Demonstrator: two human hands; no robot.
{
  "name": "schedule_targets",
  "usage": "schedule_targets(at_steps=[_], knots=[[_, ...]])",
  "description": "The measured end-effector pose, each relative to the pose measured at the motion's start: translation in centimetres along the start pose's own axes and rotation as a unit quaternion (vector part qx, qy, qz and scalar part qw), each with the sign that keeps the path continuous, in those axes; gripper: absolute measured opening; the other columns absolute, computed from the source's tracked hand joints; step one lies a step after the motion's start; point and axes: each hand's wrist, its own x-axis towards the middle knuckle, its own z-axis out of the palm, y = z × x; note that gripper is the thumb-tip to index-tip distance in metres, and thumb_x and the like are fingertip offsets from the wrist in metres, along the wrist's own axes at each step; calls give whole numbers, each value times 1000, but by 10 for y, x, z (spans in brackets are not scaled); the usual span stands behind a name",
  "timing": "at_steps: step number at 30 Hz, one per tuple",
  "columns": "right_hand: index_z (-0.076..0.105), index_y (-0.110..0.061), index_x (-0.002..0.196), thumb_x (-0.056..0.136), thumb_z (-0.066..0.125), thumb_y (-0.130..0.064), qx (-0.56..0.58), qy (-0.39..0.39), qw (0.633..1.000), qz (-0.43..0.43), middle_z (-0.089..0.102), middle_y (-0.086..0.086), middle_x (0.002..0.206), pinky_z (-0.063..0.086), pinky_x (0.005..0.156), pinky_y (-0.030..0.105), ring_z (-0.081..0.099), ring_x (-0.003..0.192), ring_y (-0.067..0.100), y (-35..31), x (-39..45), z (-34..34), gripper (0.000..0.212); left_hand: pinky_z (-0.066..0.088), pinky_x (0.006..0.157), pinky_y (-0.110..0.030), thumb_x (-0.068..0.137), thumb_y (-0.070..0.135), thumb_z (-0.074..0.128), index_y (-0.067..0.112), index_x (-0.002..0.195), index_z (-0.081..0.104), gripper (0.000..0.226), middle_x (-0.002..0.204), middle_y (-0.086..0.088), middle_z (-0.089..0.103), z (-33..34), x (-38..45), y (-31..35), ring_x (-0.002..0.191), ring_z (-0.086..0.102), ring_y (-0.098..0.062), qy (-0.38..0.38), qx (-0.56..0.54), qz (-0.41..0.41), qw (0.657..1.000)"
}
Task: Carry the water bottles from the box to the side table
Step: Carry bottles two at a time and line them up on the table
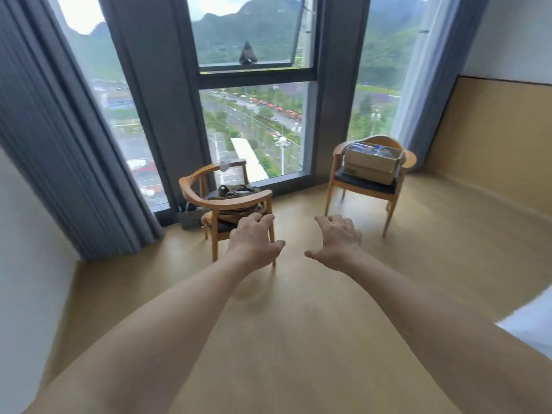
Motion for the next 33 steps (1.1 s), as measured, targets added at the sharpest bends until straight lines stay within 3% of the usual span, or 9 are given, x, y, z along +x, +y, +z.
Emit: schedule_targets(at_steps=[8,19,27,33], knots=[[41,-30,145,74,74,-62,-1,10,995,95,49,5,139,44,97,42,45,127,27,92,75,15,85,35,111,-48,85,57,62,32,149,40,72,155,-2,39,68,128,64,143,32,-25,-45,-10,77,996],[39,-30,145,80,71,-57,-12,11,980,197,46,6,141,42,98,42,42,128,28,174,275,21,78,40,107,-46,85,60,62,29,148,42,73,152,-4,43,132,378,128,139,37,-27,-80,-5,194,978],[41,-29,139,80,71,-56,-16,-33,969,243,41,6,145,38,101,44,37,132,29,237,387,41,72,40,107,-48,83,59,61,32,146,43,71,152,-3,42,189,505,173,141,33,-28,-126,-17,233,964],[40,-30,142,80,72,-55,-12,-32,971,237,43,5,142,38,101,44,39,130,28,297,484,63,74,41,104,-48,82,61,59,31,146,44,72,151,-2,43,239,610,212,139,36,-28,-118,-5,229,966]])
